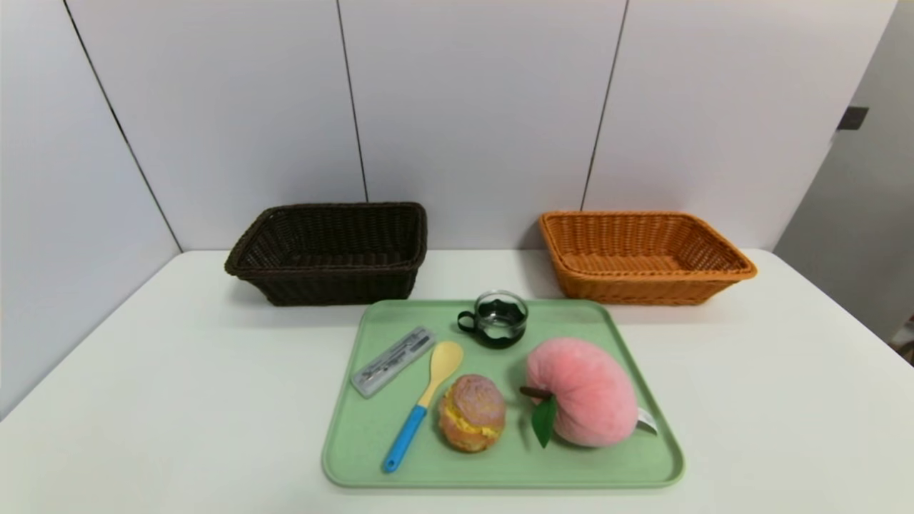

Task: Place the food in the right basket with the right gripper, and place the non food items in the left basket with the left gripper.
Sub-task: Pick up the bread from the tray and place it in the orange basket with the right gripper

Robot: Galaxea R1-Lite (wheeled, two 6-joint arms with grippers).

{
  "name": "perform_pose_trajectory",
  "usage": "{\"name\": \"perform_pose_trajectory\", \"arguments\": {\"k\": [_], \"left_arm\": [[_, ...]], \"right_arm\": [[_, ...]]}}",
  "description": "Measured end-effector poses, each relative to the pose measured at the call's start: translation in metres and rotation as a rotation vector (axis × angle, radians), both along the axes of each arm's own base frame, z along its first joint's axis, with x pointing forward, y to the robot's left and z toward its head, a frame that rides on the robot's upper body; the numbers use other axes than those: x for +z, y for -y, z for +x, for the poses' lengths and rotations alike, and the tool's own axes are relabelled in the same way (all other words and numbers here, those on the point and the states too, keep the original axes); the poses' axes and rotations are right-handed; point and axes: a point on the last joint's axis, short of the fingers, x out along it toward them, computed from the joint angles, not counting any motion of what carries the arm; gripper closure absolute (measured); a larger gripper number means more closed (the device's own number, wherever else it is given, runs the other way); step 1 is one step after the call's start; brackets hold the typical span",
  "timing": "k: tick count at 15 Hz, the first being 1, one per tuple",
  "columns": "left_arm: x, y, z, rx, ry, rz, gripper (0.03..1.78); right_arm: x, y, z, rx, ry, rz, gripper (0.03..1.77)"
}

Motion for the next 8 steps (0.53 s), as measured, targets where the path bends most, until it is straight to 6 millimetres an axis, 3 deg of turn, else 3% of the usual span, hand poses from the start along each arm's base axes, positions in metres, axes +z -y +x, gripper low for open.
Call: {"name": "perform_pose_trajectory", "arguments": {"k": [5,8], "left_arm": [[0.009,0.0,-0.003,-0.01,0.012,0.043,0.12],[0.062,0.001,-0.018,-0.024,0.038,0.05,0.12]], "right_arm": [[0.002,0.0,0.0,0.005,0.0,0.001,0.1],[0.033,-0.001,-0.004,0.029,-0.005,0.011,0.1]]}}
